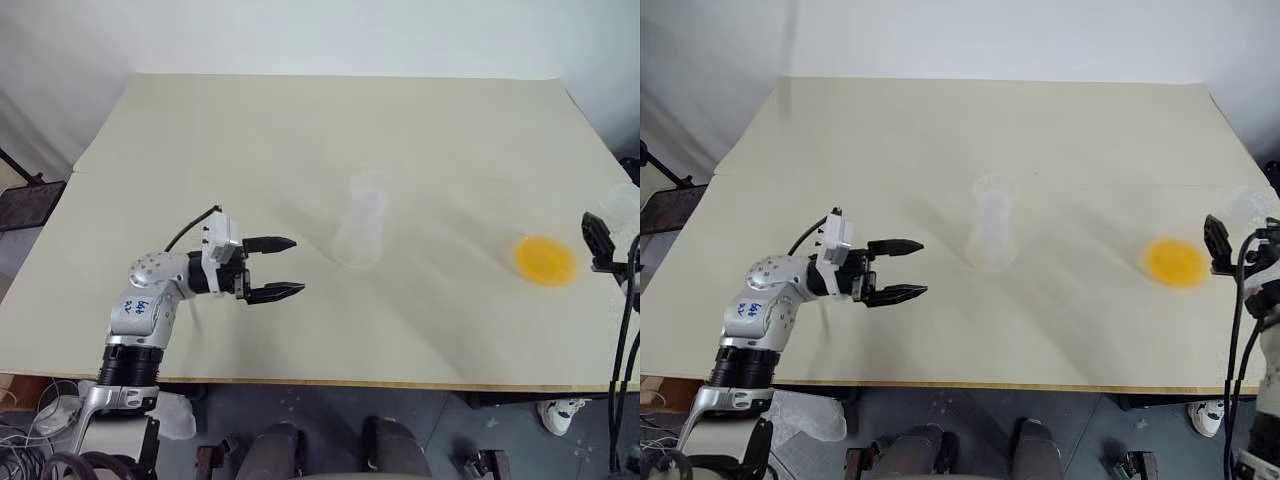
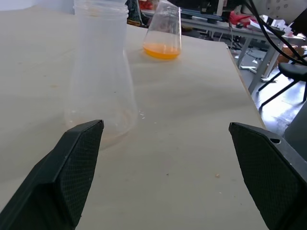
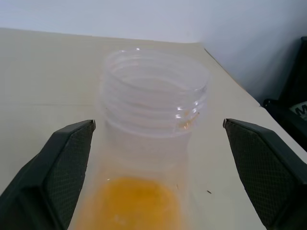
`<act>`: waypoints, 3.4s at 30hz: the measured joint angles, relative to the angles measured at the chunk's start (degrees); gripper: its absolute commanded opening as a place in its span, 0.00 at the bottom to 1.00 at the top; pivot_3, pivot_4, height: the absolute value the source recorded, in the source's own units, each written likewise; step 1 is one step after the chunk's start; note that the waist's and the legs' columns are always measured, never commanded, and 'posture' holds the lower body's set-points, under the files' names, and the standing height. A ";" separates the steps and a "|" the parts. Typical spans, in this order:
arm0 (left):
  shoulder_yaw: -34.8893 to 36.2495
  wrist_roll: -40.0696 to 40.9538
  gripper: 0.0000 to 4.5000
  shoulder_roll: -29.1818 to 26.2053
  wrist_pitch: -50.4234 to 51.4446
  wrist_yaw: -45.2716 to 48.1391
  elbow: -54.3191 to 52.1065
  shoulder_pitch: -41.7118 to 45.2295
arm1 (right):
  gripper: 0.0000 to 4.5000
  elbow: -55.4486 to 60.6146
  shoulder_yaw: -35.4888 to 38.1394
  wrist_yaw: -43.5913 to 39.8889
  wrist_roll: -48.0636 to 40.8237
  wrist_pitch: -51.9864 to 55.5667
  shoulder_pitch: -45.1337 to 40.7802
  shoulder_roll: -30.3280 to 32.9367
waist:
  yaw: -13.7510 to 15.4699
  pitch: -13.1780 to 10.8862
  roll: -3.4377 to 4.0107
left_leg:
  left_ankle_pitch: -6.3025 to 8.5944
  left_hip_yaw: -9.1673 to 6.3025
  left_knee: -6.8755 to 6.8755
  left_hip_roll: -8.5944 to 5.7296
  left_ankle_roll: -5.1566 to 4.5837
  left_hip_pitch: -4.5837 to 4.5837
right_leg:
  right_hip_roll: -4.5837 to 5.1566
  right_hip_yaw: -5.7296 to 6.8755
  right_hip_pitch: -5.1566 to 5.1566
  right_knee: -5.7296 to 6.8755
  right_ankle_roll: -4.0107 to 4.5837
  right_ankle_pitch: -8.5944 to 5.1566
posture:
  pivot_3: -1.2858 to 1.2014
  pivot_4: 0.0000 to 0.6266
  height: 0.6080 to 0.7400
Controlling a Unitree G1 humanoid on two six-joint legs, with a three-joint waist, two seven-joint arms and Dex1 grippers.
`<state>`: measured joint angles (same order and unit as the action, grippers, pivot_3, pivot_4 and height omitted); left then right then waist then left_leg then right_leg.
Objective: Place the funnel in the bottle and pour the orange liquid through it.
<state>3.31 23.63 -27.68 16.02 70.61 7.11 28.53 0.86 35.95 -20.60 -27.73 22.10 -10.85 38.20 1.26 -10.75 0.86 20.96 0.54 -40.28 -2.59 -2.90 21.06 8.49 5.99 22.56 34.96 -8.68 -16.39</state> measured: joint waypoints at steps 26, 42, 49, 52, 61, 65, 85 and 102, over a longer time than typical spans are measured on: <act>-1.23 0.61 1.00 -0.13 -4.30 1.58 8.77 6.56 | 0.55 9.14 -8.60 1.74 3.67 0.38 -8.65 0.97 | -0.05 -0.02 0.07 | -0.01 0.01 0.00 0.01 0.02 0.05 | -0.01 0.03 0.05 -0.04 0.00 0.00 | 0.52 0.24 1.00; -2.16 -1.95 1.00 1.98 -15.39 9.29 30.33 18.31 | 0.55 21.67 -34.86 7.17 24.84 9.53 -20.96 4.65 | -0.07 -0.03 0.05 | -0.01 0.02 0.04 -0.05 0.01 0.22 | 0.00 0.10 0.20 -0.03 0.00 0.00 | 0.52 0.24 1.00; -2.29 -2.90 1.00 2.90 -16.86 11.43 32.33 19.52 | 0.55 21.83 -47.44 3.45 39.06 7.80 -25.12 8.36 | -0.27 -0.04 0.02 | -0.01 0.01 0.07 -0.04 0.01 0.24 | -0.01 0.11 0.24 -0.04 0.00 0.00 | 0.52 0.24 1.00; -2.24 -3.18 1.00 3.00 -17.22 11.61 32.34 20.00 | 0.55 21.22 -51.75 2.10 45.08 5.62 -27.10 8.55 | -0.49 -0.04 0.02 | -0.01 0.01 0.07 -0.03 0.01 0.24 | 0.00 0.10 0.25 -0.04 0.00 0.00 | 0.52 0.24 1.00; -2.22 -3.61 1.00 3.46 -17.42 12.03 33.09 20.23 | 0.55 17.03 -56.23 -1.31 56.32 -2.48 -32.90 6.33 | -1.28 -0.05 0.02 | -0.01 -0.03 0.10 -0.04 0.01 0.25 | -0.01 0.14 0.25 -0.04 0.00 0.00 | 0.52 0.24 1.00; -2.23 -3.91 1.00 4.14 -17.93 11.96 34.56 21.07 | 0.55 14.65 -57.18 -2.48 59.83 -6.20 -33.95 5.00 | -1.46 -0.05 0.01 | -0.01 -0.05 0.12 -0.03 0.01 0.24 | -0.01 0.15 0.25 -0.04 0.00 0.00 | 0.52 0.24 1.00; -2.11 -4.04 1.00 4.21 -19.35 11.82 36.87 22.36 | 0.55 7.19 -57.80 -2.33 71.69 -22.96 -35.44 3.86 | -1.48 -0.05 0.00 | -0.01 -0.07 0.12 -0.03 0.02 0.24 | -0.01 0.16 0.25 -0.03 0.00 0.00 | 0.52 0.24 1.00; -1.66 -4.04 1.00 4.12 -19.85 11.75 38.70 22.96 | 0.55 3.45 -55.14 -0.28 76.31 -30.45 -35.46 4.51 | -1.50 -0.06 0.00 | -0.01 -0.07 0.13 -0.02 0.02 0.24 | -0.01 0.16 0.26 -0.03 0.00 0.00 | 0.52 0.24 1.00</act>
<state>1.65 19.59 -23.56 -3.83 82.36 45.81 51.49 4.31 -19.19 -20.88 48.58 -8.35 -46.31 42.71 -0.25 -10.81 0.86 20.96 0.47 -40.15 -2.61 -2.88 21.30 8.48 6.16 22.82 34.93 -8.68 -16.39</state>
